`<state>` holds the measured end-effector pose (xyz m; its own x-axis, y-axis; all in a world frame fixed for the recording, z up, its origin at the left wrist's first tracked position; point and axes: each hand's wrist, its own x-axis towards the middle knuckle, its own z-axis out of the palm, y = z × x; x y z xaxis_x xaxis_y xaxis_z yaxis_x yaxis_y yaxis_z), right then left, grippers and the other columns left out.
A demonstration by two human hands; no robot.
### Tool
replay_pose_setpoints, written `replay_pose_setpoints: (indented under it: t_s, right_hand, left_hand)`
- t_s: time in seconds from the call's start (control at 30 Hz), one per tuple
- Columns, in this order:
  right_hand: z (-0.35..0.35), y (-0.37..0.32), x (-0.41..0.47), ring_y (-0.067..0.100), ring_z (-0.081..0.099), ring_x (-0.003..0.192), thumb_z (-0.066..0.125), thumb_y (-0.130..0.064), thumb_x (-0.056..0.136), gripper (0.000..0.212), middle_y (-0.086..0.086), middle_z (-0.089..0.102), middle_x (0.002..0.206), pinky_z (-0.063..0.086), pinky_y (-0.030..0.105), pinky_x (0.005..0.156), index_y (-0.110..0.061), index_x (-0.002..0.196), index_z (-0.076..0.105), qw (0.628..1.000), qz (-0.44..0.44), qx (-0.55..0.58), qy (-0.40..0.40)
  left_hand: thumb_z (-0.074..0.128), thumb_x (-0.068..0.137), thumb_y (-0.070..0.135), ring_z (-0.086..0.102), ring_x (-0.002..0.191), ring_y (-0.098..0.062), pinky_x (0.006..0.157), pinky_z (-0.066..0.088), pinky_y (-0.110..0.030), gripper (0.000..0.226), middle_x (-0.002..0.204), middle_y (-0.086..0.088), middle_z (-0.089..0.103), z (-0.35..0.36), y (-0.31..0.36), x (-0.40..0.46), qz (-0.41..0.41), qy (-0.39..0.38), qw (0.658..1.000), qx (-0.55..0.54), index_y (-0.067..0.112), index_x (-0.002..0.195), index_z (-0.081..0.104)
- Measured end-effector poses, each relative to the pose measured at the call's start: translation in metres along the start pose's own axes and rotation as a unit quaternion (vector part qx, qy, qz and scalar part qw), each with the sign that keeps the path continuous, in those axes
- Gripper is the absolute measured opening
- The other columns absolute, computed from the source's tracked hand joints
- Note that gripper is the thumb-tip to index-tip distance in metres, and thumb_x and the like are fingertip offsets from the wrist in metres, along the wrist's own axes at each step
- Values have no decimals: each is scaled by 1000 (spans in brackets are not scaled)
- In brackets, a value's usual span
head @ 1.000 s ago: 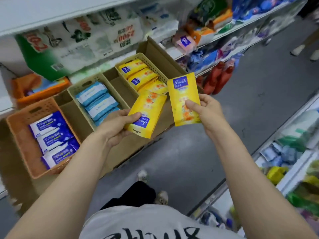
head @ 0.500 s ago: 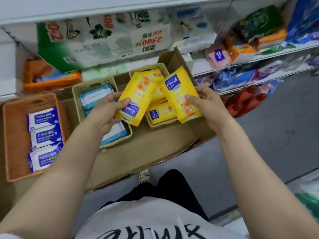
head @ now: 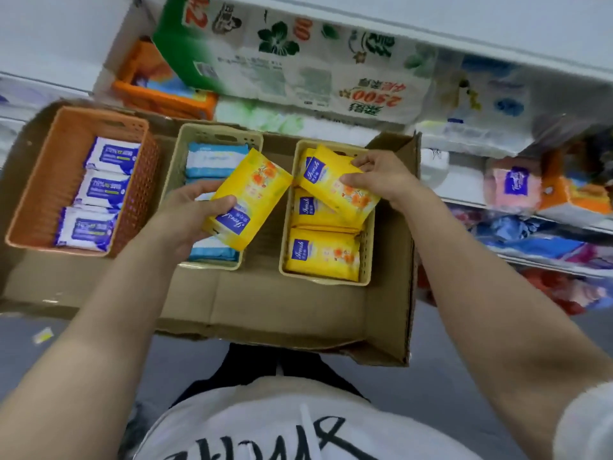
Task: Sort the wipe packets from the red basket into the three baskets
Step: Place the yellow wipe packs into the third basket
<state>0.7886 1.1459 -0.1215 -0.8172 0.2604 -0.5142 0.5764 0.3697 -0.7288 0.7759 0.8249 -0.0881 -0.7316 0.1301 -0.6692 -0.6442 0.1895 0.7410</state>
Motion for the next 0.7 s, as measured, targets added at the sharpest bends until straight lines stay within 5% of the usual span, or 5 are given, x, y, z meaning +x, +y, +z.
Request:
replay_pose_setpoints:
  t_s: [0.2, 0.33, 0.47, 0.7]
  right_hand:
    - [0, -8, 62, 24, 65, 105, 86, -37, 69, 43, 5, 66, 113, 53, 44, 96, -22, 105, 68, 991, -29, -114, -62]
    - [-2, -18, 81, 20, 61, 112, 83, -35, 76, 45, 4, 66, 120, 49, 38, 100, -19, 115, 69, 975, -55, -197, -83]
    - [0, -17, 87, 20, 61, 112, 81, -37, 78, 41, 0, 70, 115, 50, 36, 94, -24, 116, 71, 942, -134, -304, -41]
    - [20, 7, 78, 28, 47, 121, 79, -48, 76, 57, 4, 62, 121, 45, 43, 96, -30, 127, 63, 948, -148, -283, 20]
  left_hand:
    - [71, 86, 11, 72, 71, -10, 75, 55, -33, 28, 86, 3, 77, -1, -9, 7, -9, 42, 998, -40, 23, 112, 66]
    - [73, 85, 12, 73, 78, -16, 77, 57, -36, 38, 103, -7, 74, 4, -9, 17, -19, 39, 999, -31, 18, 121, 64]
    - [73, 85, 11, 73, 81, -18, 77, 58, -36, 40, 105, -7, 74, 11, -3, 28, -24, 24, 999, -13, 18, 122, 63]
    - [73, 86, 13, 72, 89, -23, 76, 57, -35, 41, 108, -10, 73, 23, 6, 49, -55, -64, 993, 80, 21, 125, 62]
